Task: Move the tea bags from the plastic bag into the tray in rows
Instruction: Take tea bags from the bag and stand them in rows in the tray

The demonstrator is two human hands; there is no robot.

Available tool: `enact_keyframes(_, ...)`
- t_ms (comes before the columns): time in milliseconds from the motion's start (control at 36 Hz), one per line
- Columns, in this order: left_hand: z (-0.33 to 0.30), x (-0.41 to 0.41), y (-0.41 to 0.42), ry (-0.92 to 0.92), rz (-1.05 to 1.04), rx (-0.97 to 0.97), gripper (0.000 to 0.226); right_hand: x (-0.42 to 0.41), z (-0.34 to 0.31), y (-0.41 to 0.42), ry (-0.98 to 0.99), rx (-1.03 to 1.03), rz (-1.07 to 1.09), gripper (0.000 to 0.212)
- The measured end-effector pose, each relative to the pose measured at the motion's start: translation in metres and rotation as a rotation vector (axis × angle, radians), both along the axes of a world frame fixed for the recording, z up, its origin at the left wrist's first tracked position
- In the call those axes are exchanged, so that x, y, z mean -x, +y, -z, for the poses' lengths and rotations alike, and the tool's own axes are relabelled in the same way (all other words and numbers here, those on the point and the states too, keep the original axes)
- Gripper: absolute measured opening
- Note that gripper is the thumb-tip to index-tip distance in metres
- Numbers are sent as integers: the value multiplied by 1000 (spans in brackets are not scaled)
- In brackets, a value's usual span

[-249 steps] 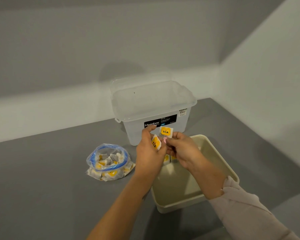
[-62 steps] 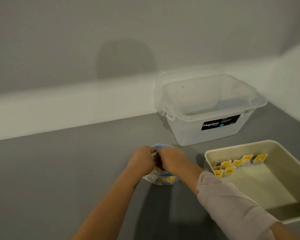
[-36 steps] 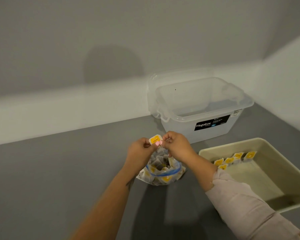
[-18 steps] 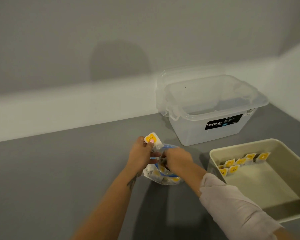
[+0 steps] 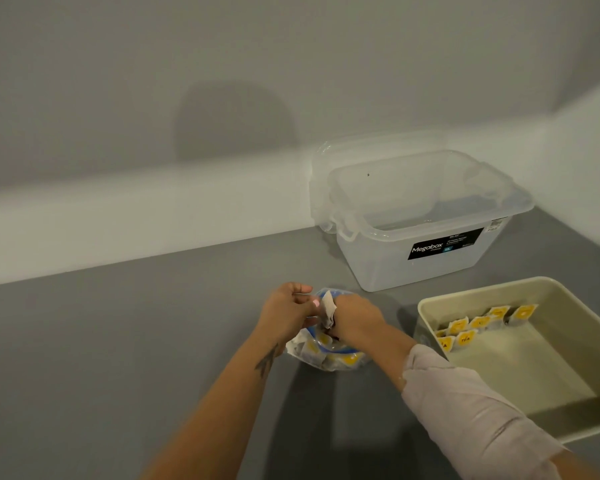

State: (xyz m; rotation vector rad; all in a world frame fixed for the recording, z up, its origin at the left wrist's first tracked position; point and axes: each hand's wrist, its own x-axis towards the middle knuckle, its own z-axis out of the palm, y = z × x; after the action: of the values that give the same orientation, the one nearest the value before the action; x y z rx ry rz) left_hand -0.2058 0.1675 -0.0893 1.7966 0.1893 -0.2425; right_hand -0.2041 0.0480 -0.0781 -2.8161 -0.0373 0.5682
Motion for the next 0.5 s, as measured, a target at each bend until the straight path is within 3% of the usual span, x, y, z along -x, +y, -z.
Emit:
enact_keyframes(167, -1, -3, -3, -74, 83, -170, 26, 2, 9, -4, -57, -35, -8, 20)
enact_keyframes(361, -1, 0, -6, -124, 178, -173, 33, 0, 10, -8, -75, -149, -16, 20)
enact_keyframes(500, 2, 0, -5, -189, 186, -199, 21, -2, 4, -10, -73, -117, -31, 11)
